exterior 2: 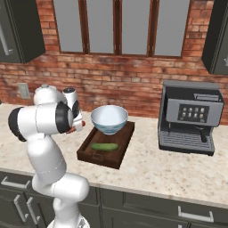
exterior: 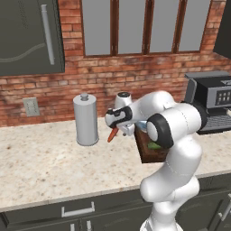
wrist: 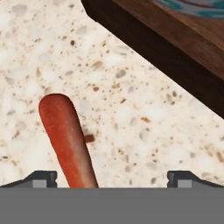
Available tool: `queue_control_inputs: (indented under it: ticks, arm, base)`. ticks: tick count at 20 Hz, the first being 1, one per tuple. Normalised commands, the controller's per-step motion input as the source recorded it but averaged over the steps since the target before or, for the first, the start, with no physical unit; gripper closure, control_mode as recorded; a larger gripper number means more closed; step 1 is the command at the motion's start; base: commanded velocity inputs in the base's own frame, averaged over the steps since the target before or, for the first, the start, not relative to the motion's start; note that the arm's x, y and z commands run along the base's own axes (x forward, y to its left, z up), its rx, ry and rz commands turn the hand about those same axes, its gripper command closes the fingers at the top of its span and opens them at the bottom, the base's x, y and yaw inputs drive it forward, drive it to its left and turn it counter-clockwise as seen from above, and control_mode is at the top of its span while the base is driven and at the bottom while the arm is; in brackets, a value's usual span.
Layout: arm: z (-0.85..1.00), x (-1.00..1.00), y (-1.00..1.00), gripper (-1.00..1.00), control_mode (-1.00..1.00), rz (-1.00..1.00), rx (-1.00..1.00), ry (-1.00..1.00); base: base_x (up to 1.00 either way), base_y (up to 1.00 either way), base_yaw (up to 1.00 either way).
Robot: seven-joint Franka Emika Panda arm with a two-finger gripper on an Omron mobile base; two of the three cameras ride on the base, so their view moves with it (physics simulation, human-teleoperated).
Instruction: Place the two vegetables and bowl onto the tray for setting up a vegetable dip station.
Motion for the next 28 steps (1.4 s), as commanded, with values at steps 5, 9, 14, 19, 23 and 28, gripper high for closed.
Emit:
queue_control_inputs:
  ticks: [5,9,14,19,23,28]
  arm:
    - [-0.12,0.17,0.02,-1.0,-1.0,0.0,0.0,0.03]
    - [-0.13,0.15,0.03,-1.0,-1.0,0.0,0.0,0.02]
    - [-0.13,0.13,0.06,-1.0,-1.0,0.0,0.0,0.01]
    - [-0.15,0.11,0.07,-1.0,-1.0,-0.01,0.0,0.01]
    - [-0.14,0.1,0.04,-1.0,-1.0,0.0,0.0,0.01]
    - [-0.15,0.08,0.02,-1.0,-1.0,-0.01,0.0,0.01]
  base:
    - [0.0,0.0,0.0]
    - [0.0,0.0,0.0]
    - [0.0,0.0,0.0]
    - [0.0,0.0,0.0]
    - [0.0,0.0,0.0]
    - [0.0,0.0,0.0]
